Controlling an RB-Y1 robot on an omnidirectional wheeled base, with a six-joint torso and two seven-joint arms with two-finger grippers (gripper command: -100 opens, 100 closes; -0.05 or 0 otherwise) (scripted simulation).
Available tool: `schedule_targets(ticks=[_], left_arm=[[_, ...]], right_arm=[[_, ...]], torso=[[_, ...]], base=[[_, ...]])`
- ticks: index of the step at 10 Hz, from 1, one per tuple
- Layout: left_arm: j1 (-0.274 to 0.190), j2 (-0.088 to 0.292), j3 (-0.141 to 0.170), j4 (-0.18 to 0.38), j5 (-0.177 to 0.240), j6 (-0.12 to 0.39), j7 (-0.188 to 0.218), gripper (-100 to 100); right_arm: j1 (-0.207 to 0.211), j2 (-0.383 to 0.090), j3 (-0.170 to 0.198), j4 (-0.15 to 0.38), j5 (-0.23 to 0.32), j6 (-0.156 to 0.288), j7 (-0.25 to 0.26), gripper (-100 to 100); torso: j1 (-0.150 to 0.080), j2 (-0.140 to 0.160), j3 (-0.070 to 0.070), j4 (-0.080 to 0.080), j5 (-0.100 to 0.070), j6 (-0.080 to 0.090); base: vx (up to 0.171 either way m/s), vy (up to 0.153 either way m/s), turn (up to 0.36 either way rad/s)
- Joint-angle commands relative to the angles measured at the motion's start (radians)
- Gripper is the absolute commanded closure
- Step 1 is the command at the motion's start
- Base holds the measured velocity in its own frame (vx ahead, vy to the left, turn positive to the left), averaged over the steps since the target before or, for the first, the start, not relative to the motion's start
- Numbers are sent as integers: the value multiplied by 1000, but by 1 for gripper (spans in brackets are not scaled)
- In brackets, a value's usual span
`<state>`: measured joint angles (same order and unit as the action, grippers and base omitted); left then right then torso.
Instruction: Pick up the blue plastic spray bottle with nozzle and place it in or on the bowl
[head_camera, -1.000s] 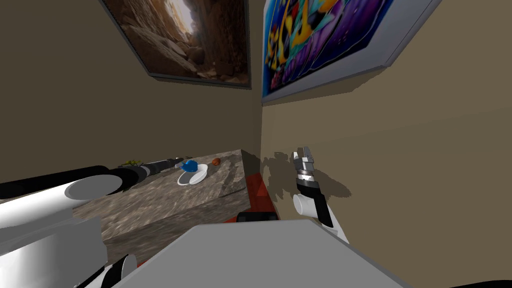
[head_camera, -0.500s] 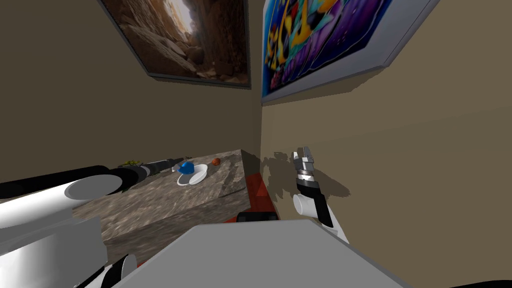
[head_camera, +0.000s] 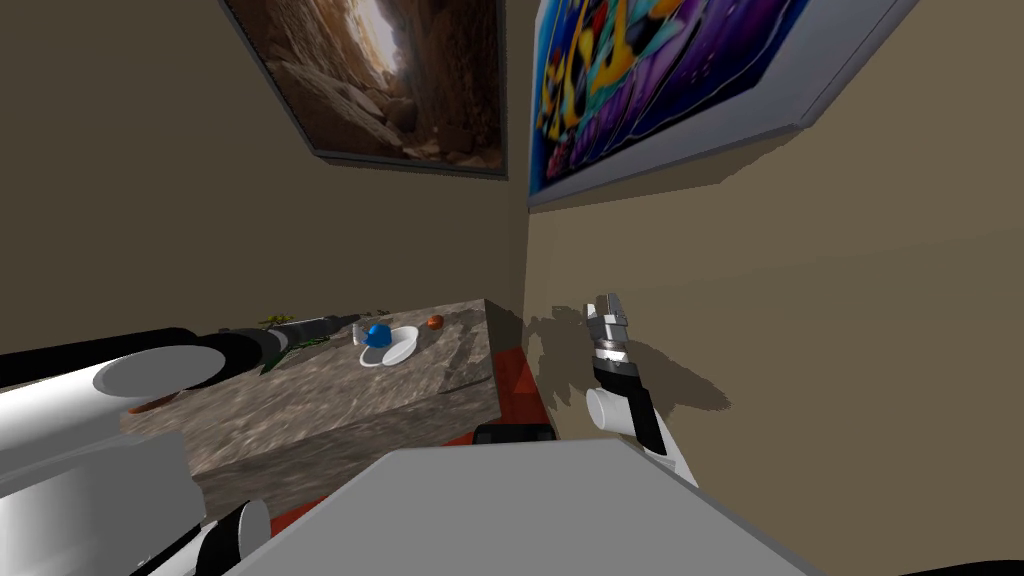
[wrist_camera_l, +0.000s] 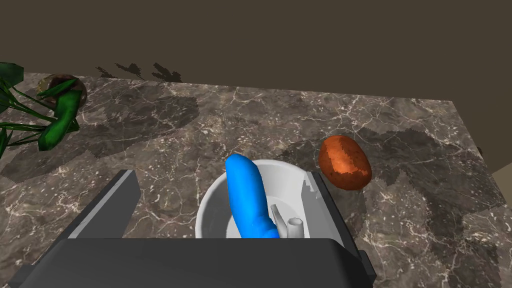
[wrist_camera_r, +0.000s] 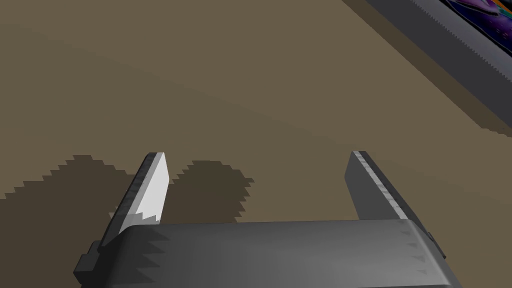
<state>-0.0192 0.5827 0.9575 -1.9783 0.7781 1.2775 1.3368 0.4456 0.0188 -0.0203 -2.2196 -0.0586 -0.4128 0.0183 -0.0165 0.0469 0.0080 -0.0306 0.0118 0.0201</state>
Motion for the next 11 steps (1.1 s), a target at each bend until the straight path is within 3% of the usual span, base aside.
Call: schedule_targets(ticks=[1,2,3,5,7,8,10,11], left_arm=[[-10,7,0,50,-2,-1,-29,-100],[-48,53,36,82,15,24,-71,-100],[-48,55,36,106,15,24,-100,-100],[-48,55,36,157,15,24,-106,-100],[-48,55,36,157,15,24,-106,-100],[-86,102,72,203,31,48,-155,-100],[-86,102,72,257,31,48,-183,-100],[-86,102,72,257,31,48,-183,-100]], right_arm=[[0,0,0,0,0,0,0,0],[0,0,0,0,0,0,0,0],[0,0,0,0,0,0,0,0],[0,0,0,0,0,0,0,0],[0,0,0,0,0,0,0,0],[0,0,0,0,0,0,0,0],[0,0,0,0,0,0,0,0],[0,0,0,0,0,0,0,0]], torso=[[0,0,0,0,0,0],[3,1,1,0,1,0],[2,1,0,0,0,0],[3,1,1,0,1,0],[5,3,2,1,1,1],[5,3,2,1,1,1],[1,0,0,0,0,0],[4,2,1,0,1,1]], base=[[15,-20,55],[38,-49,142],[45,-60,164],[7,-10,27],[-6,8,-24],[60,-79,228],[28,-37,108],[-17,23,-67]])
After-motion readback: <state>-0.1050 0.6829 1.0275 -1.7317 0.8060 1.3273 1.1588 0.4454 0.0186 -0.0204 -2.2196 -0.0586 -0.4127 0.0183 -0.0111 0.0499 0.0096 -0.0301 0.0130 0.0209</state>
